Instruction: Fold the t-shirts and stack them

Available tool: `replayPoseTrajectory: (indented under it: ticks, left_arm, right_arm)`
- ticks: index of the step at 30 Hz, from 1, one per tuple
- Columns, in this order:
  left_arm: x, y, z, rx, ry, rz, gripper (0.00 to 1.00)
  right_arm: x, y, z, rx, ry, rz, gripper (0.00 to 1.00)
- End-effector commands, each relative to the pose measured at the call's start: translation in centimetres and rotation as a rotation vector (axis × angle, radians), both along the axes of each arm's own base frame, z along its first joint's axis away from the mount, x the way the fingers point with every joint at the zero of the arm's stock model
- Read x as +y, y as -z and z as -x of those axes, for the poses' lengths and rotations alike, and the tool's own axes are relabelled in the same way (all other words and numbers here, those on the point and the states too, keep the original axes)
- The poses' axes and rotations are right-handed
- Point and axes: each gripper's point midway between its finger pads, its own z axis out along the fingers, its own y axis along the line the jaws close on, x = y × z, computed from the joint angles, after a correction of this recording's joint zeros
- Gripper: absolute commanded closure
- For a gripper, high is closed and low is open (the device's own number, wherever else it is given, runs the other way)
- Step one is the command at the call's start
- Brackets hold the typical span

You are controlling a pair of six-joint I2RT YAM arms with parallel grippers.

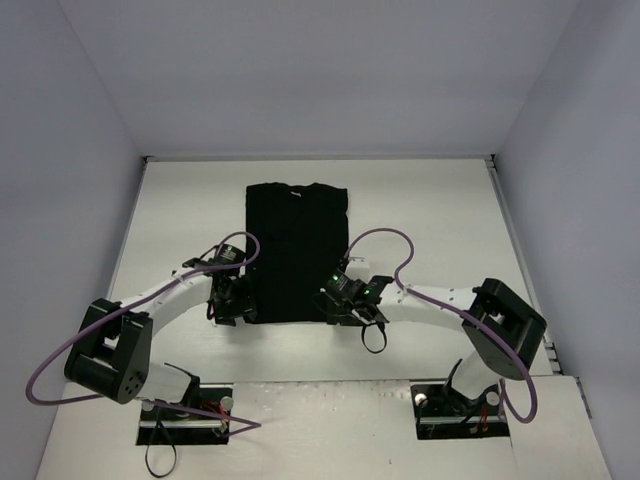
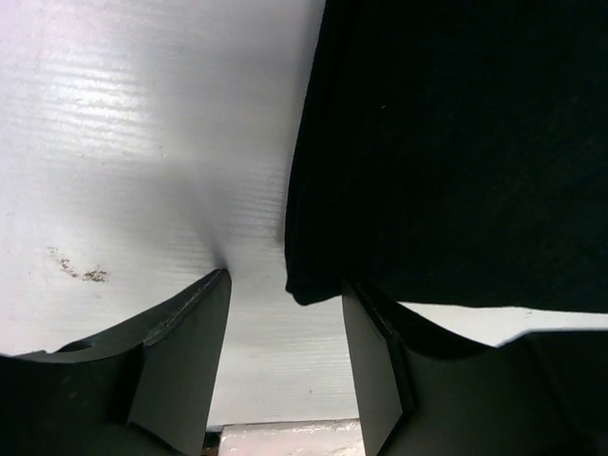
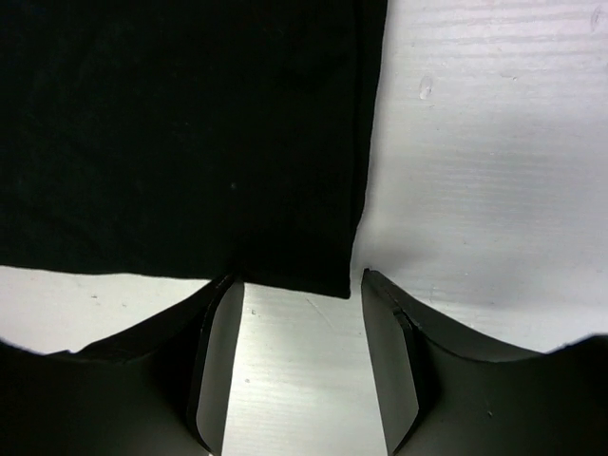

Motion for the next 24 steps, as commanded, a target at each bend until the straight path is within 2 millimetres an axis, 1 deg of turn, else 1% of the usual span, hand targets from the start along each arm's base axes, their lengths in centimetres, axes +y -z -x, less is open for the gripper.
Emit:
replayPoseTrajectory:
  ticks: [1, 4, 6, 11, 13, 15, 16, 20, 24]
  left_arm:
    - [-0.6, 0.6, -1.1, -0.034, -0.003, 0.019, 0.52]
    - [-0.7, 0.8, -1.0, -0.027, 0.004, 0.026, 0.52]
    - [-0.9, 0.5, -1.0, -0.033, 0.007, 0.036, 0.53]
    - [-0.8, -0.8, -1.6, -0.08, 0.011, 0.038, 0.52]
    - [-0.7, -0.9, -1.9, -0.082, 0.016, 0.03, 0.52]
    - [-0.7, -0.6, -2.0, -0.07, 0.018, 0.024, 0.52]
    - [-0.7, -0.4, -2.1, -0.067, 0.019, 0.025, 0.52]
    - [-0.9, -0.1, -2.3, -0.063, 0.02, 0.029, 0.53]
    - [-0.5, 0.4, -2.1, -0.051, 0.016, 0.008, 0.57]
  right_arm:
    - [0.3, 0.5, -0.7, -0.033, 0.037, 0.036, 0.5]
    - [0.3, 1.1, -0.4, -0.03, 0.033, 0.057, 0.51]
    - [0.6, 1.0, -0.2, -0.028, 0.027, 0.049, 0.51]
    - [0.6, -0.9, -0.2, -0.055, 0.05, -0.012, 0.51]
    - [0.4, -2.0, -0.3, -0.074, 0.07, -0.042, 0.49]
    - [0.1, -2.9, -0.5, -0.089, 0.087, -0.058, 0.47]
    - [-0.1, -3.0, -0.7, -0.095, 0.097, -0.058, 0.46]
    - [-0.4, -2.9, -1.3, -0.103, 0.11, -0.04, 0.46]
    - [-0.3, -2.1, -1.6, -0.094, 0.115, -0.008, 0.46]
